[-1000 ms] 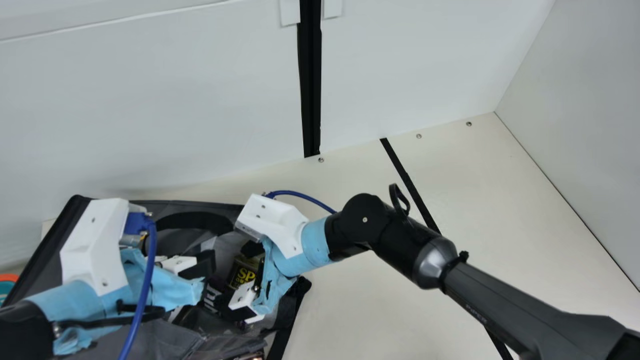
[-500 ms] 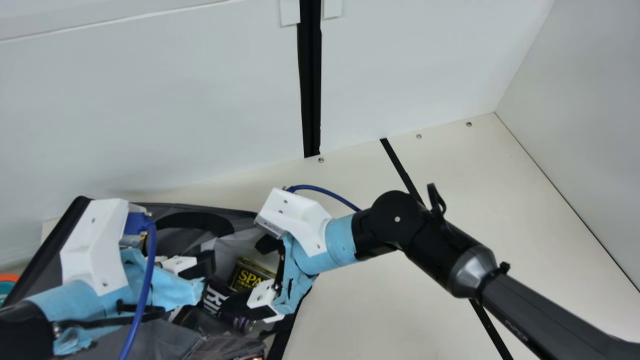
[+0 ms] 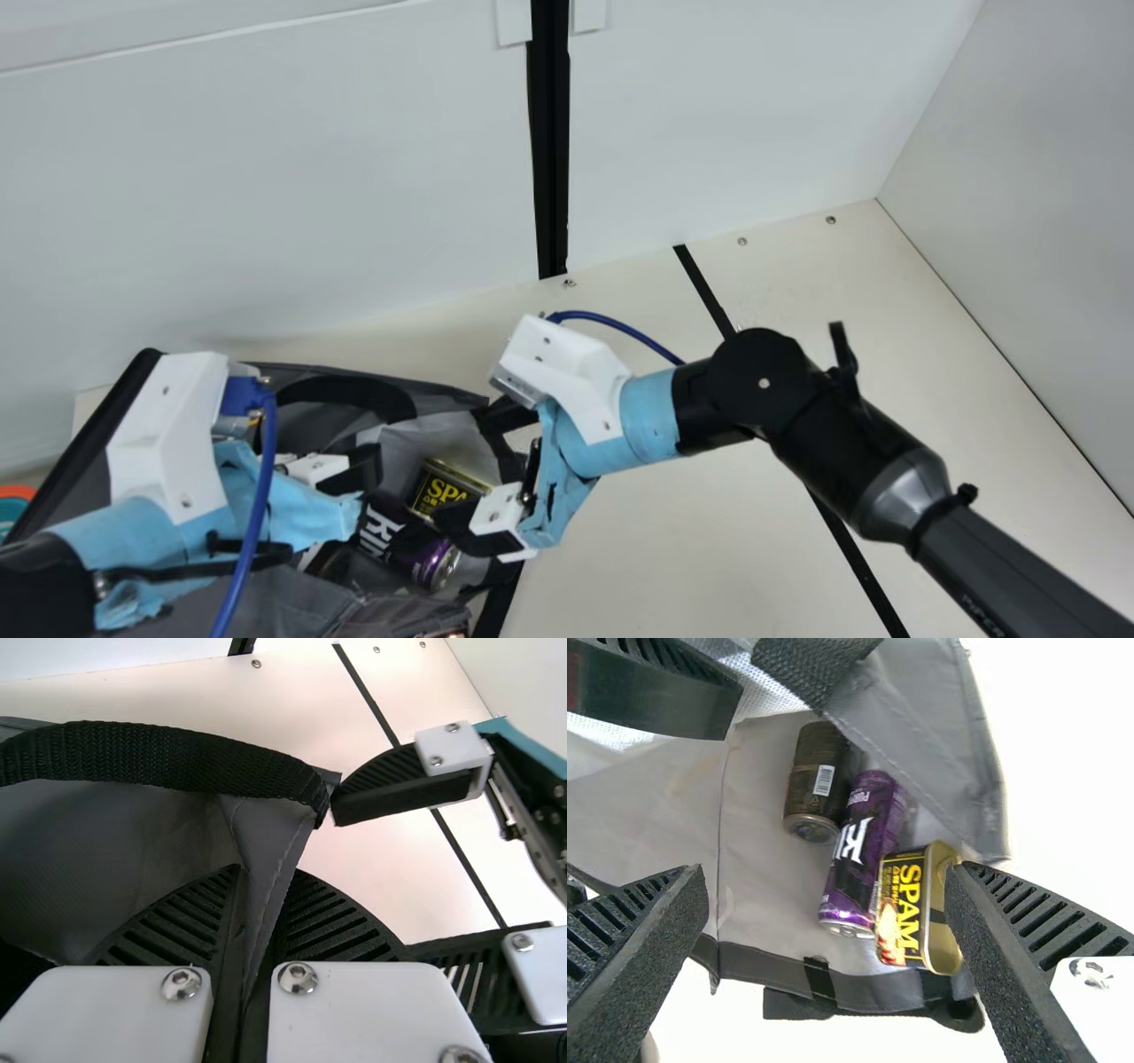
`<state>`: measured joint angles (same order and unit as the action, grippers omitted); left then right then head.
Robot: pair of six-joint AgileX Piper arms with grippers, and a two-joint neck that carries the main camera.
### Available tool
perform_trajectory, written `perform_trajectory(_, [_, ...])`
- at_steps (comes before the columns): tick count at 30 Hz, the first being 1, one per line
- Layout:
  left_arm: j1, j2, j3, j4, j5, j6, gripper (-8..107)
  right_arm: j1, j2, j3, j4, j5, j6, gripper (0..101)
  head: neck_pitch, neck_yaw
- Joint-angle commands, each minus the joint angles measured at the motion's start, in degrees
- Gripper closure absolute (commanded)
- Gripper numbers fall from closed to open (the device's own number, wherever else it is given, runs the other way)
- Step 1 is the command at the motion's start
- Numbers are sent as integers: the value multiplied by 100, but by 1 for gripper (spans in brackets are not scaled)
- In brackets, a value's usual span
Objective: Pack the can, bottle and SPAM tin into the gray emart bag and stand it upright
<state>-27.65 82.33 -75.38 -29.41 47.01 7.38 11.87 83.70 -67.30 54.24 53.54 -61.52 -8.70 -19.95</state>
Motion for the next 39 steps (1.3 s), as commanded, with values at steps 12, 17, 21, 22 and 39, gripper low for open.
perform_trajectory(12, [0,0,0,0,0,0,107,-659,-351,55,-3,468,-81,6,-130,-5])
perform_trajectory(17, [0,0,0,0,0,0,107,-1026,-460,47,-9,699,-135,6,-130,-5])
perform_trajectory(21, [0,0,0,0,0,0,107,-1346,-555,28,-16,889,-160,6,-130,-5])
perform_trajectory(22, [0,0,0,0,0,0,107,-1426,-582,22,-20,933,-158,6,-130,-5])
perform_trajectory(39, [0,0,0,0,0,0,107,-2458,-1226,129,-354,1092,218,6,-130,-5])
